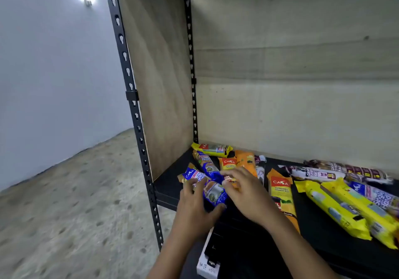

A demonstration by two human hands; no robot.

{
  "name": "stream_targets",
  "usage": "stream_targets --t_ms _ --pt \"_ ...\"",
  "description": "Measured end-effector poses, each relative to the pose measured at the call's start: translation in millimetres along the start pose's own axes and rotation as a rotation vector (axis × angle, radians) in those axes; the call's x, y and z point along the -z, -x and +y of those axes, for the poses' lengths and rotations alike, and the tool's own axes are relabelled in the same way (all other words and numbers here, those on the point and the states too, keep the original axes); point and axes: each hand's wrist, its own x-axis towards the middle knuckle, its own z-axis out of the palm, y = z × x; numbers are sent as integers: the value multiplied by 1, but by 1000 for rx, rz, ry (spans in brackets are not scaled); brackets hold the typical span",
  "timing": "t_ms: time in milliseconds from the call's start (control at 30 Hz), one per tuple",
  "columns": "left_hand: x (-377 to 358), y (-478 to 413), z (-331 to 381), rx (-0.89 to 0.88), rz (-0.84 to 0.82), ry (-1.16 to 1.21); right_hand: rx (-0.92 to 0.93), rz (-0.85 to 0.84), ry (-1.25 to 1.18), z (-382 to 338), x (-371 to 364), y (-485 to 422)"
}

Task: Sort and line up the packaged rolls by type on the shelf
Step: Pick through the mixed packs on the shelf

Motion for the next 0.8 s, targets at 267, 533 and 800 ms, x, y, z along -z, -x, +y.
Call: stream_targets --t_ms 267,533,800 --pt "-23 -13 1 82 -266 -264 -131 -429 281 19 -28 -80" --pt "-31 -18 -12 88 -213 -140 -66 -445 374 38 -47 -102" --pt "-26 -18 -23 60 -137 -9 -1 -250 347 40 -57 -100"
